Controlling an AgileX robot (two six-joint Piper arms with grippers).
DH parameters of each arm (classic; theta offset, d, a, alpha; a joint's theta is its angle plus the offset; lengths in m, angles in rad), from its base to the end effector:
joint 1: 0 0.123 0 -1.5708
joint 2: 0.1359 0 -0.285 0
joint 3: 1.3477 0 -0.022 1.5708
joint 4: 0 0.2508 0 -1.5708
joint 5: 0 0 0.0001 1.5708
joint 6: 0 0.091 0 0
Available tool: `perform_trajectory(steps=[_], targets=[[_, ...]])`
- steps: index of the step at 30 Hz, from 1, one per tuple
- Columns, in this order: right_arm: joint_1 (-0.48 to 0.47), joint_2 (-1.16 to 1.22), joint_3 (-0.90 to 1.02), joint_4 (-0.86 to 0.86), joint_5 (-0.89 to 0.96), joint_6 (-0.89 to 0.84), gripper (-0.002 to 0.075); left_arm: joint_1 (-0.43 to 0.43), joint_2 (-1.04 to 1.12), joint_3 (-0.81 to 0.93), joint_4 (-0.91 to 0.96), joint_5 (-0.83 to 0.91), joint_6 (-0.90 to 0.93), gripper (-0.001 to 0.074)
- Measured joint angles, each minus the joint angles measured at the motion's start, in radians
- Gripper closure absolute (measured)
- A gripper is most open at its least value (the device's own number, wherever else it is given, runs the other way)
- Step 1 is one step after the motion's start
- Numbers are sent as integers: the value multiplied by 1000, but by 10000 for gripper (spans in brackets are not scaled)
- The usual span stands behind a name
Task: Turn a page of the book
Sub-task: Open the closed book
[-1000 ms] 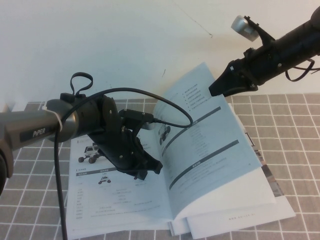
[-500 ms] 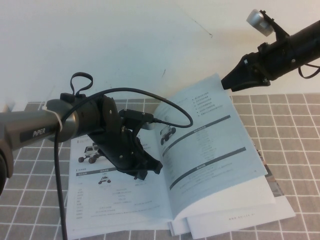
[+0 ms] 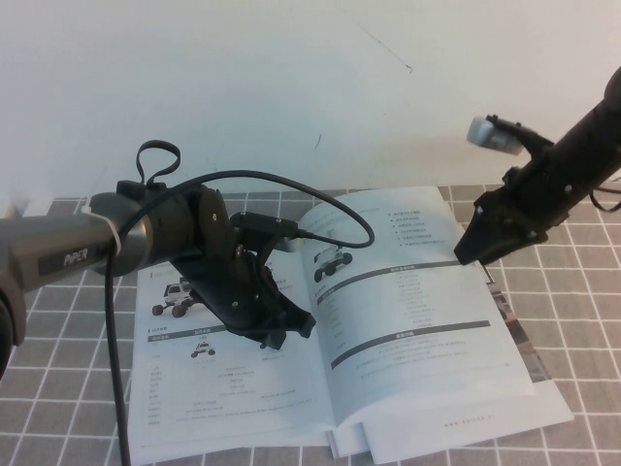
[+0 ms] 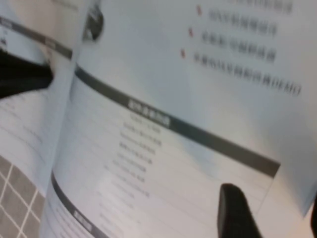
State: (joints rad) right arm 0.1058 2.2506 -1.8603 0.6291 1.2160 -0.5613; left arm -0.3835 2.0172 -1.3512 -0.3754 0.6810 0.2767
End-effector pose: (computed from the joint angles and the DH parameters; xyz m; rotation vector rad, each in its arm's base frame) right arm 0.4551 0.0988 0.1892 -0.6446 2.7680 0.8316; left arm 0.3711 -0.1724 0.1589 0.5657 2.7628 -0.4220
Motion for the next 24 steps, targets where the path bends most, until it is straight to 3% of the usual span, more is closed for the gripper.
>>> perform_trajectory(steps=[13,24], targets=[[2,17,65,26,-6,-34,402,0,0,0,0,0,0,738],[-19,18,-58,26,-6,-11,402,0,0,0,0,0,0,738]])
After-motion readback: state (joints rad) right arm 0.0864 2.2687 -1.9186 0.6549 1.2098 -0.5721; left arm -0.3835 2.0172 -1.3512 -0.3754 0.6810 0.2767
